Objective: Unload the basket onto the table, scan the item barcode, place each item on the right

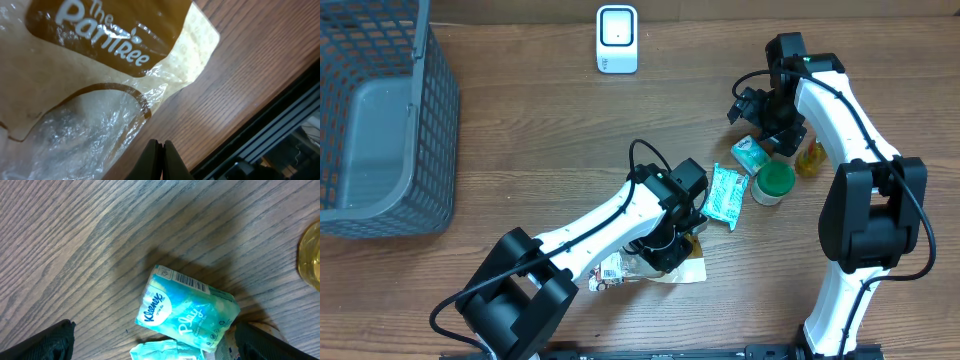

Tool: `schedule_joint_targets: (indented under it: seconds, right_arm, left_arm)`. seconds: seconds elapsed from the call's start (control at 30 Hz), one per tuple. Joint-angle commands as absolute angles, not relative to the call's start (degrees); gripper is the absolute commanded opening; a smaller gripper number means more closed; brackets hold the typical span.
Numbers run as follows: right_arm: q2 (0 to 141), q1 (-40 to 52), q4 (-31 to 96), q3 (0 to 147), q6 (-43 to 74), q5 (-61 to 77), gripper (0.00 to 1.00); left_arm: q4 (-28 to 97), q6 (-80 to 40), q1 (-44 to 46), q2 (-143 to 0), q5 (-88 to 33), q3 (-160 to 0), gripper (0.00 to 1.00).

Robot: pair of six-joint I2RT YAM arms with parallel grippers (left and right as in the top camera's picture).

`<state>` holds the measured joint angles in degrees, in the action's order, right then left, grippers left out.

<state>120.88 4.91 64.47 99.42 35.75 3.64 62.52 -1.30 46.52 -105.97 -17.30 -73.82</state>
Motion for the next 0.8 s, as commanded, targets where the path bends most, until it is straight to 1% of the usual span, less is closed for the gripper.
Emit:
schedule_joint_targets:
  seconds: [0.0, 0.3, 0.57, 0.77]
  right_arm:
    - [119.6, 4.7, 64.3, 100.9, 35.5, 3.7, 1.00]
    - [119.6, 4.7, 64.3, 100.9, 35.5, 3.7, 1.00]
    - [119.6, 4.7, 64.3, 100.9, 35.5, 3.7, 1.00]
    - [119.6, 4.7, 64.3, 100.9, 35.5, 3.7, 1.00]
  left_arm:
    - [61.1, -1.5, 46.9, -104.2, -16.9, -71.5, 0.05]
    - [56.7, -2.2, 46.9, -104.2, -10.3, -67.6, 0.04]
    - [55.2, -2.3, 46.9, -104.2, -10.0, -65.7, 0.04]
    - [51.5, -7.9, 46.8, -104.2, -4.1, -64.9, 0.04]
